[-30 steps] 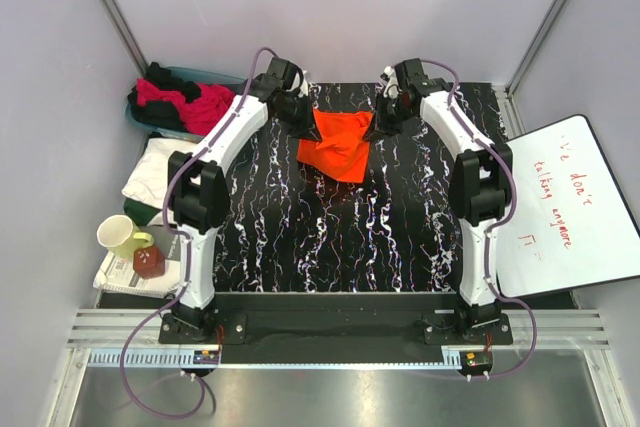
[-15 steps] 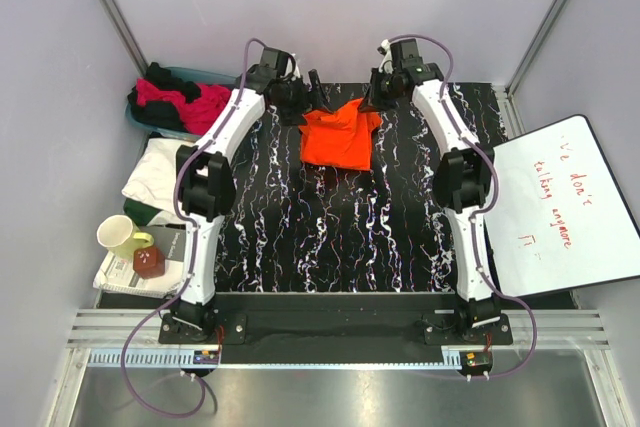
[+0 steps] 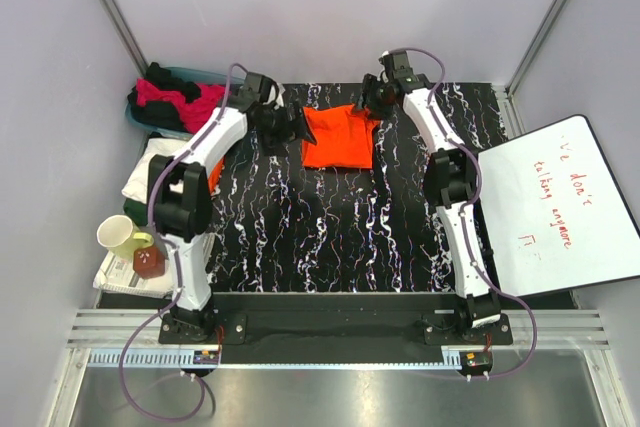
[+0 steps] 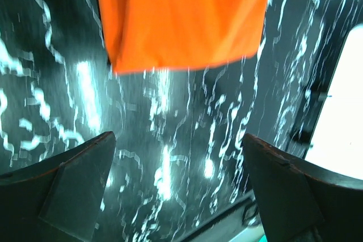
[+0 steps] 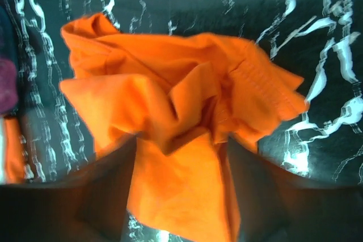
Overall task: Fold and stack the t-shirts
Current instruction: Fold the long partially folded tshirt into a neat square, then smooth out wrinkles on the folded tshirt
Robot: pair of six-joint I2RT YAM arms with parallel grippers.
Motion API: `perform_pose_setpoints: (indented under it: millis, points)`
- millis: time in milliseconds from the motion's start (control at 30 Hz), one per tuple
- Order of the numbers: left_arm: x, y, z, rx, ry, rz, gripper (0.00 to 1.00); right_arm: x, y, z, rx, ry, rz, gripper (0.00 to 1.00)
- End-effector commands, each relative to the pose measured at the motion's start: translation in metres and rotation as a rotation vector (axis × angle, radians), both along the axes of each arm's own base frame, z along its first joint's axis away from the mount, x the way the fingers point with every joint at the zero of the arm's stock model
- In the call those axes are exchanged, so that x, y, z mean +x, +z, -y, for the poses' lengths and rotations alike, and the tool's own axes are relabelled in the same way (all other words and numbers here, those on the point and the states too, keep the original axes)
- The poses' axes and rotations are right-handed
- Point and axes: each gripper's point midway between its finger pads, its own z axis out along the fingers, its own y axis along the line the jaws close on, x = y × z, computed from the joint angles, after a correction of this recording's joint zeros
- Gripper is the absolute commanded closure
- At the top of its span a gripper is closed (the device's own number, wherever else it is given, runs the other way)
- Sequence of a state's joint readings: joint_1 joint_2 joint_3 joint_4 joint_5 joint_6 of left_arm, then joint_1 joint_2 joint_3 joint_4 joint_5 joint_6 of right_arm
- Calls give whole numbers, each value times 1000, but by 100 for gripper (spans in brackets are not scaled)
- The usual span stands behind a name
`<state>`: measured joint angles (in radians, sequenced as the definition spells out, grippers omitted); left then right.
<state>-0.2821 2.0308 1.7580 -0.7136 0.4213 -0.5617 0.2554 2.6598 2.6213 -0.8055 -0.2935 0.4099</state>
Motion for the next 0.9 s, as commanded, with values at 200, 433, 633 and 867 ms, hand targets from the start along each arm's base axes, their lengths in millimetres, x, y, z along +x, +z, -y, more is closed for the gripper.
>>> perform_pose_setpoints:
  millis: [200, 433, 633, 867]
  points:
    - [-52, 19, -11, 3, -89, 42, 1, -5, 122, 11, 6, -31, 232, 0]
    - [-61, 3, -12, 7, -99, -11, 1, -26, 110, -37, 224, 159, 133, 100]
    - [-74, -13, -23, 67, -97, -59, 1, -34, 91, -82, 527, 308, -16, 100]
    - [-88, -29, -34, 116, -89, -106, 1, -23, 54, -100, 740, 335, -119, 100]
